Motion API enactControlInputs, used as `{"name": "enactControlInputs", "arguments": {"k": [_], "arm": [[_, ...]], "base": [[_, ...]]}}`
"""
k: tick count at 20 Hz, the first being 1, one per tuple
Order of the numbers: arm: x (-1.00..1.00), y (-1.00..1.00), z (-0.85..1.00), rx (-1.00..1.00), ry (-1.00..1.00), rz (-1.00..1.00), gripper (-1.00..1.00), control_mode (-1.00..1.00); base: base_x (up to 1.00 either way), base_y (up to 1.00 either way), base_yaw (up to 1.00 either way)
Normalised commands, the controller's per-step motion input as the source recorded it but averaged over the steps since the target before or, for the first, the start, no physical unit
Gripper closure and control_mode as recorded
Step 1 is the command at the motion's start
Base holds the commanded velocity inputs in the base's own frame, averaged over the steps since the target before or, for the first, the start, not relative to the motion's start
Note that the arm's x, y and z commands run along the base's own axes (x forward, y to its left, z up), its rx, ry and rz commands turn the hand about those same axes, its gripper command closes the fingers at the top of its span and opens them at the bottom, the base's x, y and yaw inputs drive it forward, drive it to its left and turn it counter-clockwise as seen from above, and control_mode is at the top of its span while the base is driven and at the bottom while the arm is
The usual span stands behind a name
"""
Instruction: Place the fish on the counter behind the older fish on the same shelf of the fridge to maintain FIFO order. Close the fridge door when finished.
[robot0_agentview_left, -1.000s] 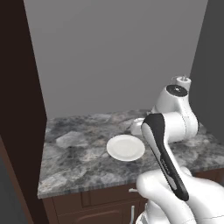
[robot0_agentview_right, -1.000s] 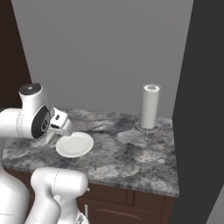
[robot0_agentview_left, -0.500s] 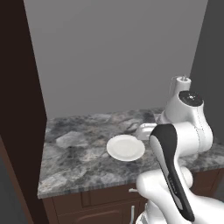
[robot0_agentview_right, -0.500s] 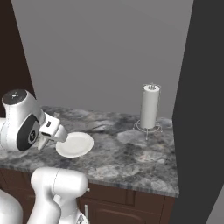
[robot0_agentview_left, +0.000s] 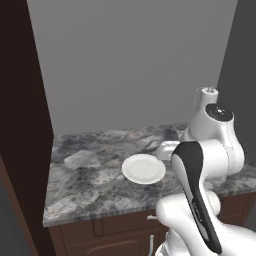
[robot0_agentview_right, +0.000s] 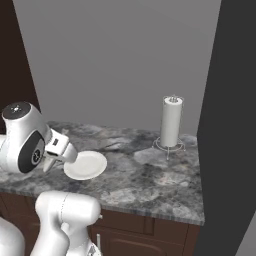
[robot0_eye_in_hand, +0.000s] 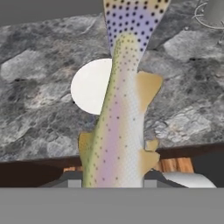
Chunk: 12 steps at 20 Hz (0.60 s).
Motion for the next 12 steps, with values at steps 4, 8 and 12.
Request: {"name": "enactControlInputs", "arguments": {"k": [4,8,12], "arm": [[-0.14,0.0,0.0,0.0,0.0,0.0,1.0,1.0],[0.0,0.0,0.0,0.0,0.0,0.0,1.0,1.0],[0.0,0.0,0.0,0.0,0.0,0.0,1.0,1.0]], "base": [[-0.72,0.0,0.0],[-1.0,0.03,0.0],[-0.99,0.21,0.0]]}}
